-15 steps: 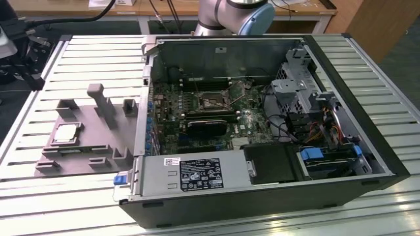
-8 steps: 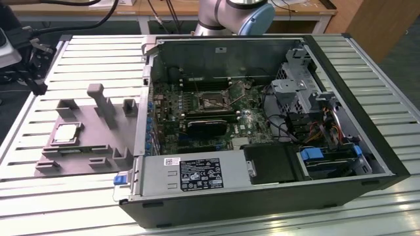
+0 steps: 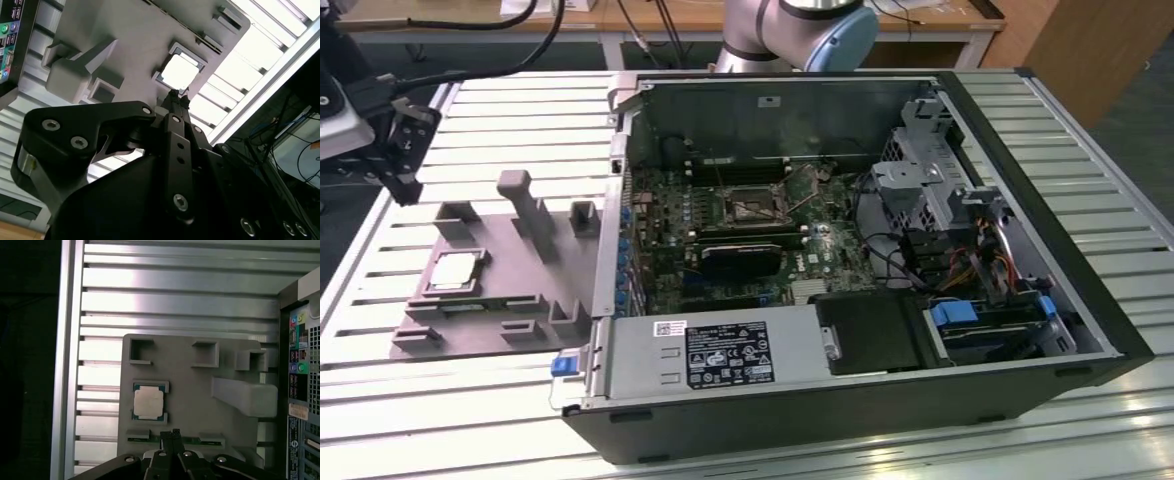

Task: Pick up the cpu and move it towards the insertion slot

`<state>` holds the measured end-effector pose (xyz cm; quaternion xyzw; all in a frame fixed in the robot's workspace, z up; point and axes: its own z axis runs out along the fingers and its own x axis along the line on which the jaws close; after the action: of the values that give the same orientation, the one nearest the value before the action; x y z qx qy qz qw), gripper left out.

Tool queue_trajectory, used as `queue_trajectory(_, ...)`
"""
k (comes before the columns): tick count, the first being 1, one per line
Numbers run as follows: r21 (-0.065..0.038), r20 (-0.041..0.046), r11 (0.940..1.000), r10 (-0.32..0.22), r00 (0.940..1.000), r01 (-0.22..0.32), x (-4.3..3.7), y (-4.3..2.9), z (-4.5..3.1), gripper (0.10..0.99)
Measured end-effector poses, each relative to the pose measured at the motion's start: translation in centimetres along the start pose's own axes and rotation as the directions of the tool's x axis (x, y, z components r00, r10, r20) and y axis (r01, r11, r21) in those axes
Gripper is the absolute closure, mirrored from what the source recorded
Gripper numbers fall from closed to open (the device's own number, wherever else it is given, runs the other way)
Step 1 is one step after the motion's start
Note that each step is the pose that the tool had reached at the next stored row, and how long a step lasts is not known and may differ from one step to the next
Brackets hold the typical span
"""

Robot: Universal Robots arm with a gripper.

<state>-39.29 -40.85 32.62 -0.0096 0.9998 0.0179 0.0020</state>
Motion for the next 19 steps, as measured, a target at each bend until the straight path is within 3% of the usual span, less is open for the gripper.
queue_trajectory(19, 0.0, 0.0032, 1.0, 0.0, 1.0, 0.0, 0.46, -0.11, 3.34, 0.984)
